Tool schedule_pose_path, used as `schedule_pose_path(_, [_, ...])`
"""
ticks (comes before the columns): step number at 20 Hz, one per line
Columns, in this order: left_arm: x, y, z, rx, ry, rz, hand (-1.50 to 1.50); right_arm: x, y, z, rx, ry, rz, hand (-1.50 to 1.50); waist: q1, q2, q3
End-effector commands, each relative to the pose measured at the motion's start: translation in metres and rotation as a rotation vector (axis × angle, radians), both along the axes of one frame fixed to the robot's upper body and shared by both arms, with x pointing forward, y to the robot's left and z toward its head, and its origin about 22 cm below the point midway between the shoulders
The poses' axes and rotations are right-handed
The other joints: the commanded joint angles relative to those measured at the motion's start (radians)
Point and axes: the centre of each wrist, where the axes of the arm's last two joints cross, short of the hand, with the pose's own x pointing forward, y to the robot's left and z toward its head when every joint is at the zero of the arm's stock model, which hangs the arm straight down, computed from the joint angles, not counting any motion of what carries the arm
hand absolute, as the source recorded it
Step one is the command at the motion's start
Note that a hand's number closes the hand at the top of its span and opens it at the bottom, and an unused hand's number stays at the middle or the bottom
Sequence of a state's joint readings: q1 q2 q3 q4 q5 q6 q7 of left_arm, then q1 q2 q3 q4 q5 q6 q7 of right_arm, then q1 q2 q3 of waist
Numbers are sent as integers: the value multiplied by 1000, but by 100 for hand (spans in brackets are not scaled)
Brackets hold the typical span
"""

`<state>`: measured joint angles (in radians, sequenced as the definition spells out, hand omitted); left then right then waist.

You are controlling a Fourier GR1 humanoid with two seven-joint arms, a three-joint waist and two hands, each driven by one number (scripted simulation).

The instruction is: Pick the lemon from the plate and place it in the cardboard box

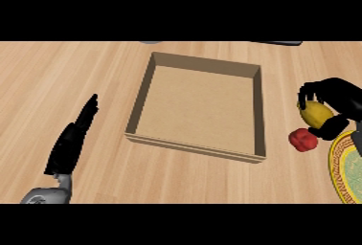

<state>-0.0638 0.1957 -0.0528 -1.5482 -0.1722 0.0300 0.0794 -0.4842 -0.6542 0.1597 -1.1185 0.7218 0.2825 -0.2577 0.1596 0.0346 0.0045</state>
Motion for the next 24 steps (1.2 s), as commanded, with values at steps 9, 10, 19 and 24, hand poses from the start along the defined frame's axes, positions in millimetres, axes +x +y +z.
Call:
schedule_pose_path(9, [10, 3, 10, -7, 10, 54, 0, 70, 17, 41, 110, -227, 389, 150, -66, -6, -1])
schedule_pose_path(10, [10, 14, 7, 15, 5, 62, 0, 77, 29, 53, 191, -227, 443, 150, -69, -7, -2])
schedule_pose_path(19, [1, 19, -10, 23, 28, 98, 0, 102, 62, 69, 633, -162, 699, 150, -113, -19, -4])
schedule_pose_path(24, [-15, 29, -4, 15, 40, 103, 0, 114, 104, 98, 652, -119, 741, 150, -122, -29, -4])
